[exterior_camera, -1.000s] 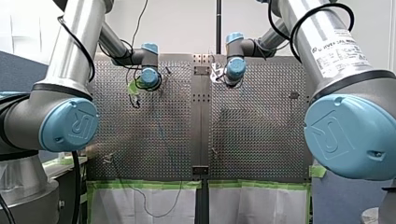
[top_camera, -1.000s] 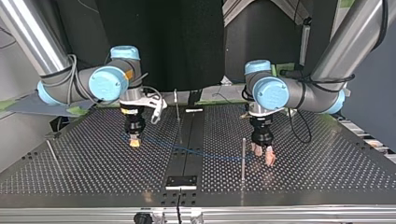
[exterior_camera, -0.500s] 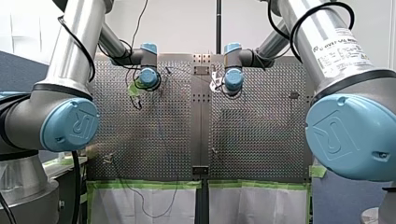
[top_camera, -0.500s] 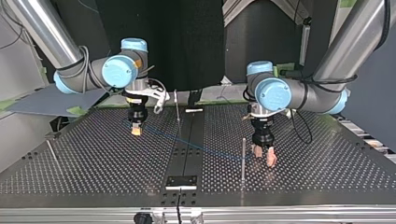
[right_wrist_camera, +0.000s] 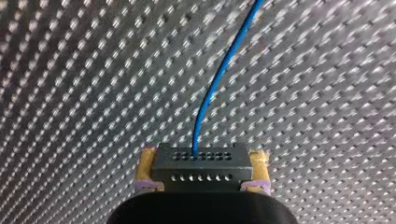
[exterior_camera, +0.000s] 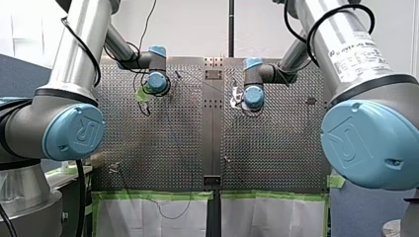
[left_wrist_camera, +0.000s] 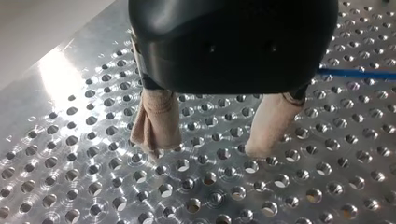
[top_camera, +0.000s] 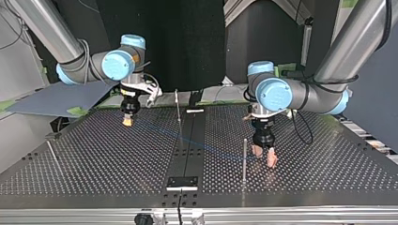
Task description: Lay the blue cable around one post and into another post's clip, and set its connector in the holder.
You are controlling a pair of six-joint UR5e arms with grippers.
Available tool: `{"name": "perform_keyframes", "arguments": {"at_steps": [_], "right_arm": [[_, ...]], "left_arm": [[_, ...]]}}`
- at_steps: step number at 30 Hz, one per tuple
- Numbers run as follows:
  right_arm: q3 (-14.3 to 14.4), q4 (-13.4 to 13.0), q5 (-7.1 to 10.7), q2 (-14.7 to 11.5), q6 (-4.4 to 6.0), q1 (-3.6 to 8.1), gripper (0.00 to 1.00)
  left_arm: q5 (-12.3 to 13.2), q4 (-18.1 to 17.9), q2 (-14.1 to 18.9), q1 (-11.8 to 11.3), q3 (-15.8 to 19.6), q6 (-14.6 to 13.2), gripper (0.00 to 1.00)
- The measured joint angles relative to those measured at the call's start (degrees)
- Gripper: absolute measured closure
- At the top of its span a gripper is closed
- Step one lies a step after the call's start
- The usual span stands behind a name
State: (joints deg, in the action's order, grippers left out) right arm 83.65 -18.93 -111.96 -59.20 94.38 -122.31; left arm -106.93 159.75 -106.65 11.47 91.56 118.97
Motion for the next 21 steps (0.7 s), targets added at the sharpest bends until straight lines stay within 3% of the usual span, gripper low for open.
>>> {"name": "perform_keyframes", "arguments": {"at_steps": [5, 8, 11, 17, 21], "right_arm": [[2.56, -2.55, 0.11, 1.88, -2.11, 0.60, 1.00], [3.95, -3.94, -0.25, 3.21, -2.46, 0.87, 1.00], [5.24, -5.23, -0.47, 4.47, -2.22, 1.07, 1.00], [8.17, -8.16, -0.64, 7.40, -0.70, 1.21, 1.00], [10.19, -10.17, -0.70, 9.42, -0.70, 1.44, 1.00]], "left_arm": [[0.03, 0.03, 0.00, 0.06, 0.00, 0.15, 0.00], [0.01, 0.09, 0.00, 0.01, 0.00, 0.19, 0.00], [-0.10, 0.12, 0.00, -0.01, 0.00, 0.17, 0.00], [-0.98, 0.44, 0.00, 0.03, 0.00, 0.08, 0.00], [-2.67, 0.75, 0.00, 0.10, 0.00, -0.04, 0.00]]}}
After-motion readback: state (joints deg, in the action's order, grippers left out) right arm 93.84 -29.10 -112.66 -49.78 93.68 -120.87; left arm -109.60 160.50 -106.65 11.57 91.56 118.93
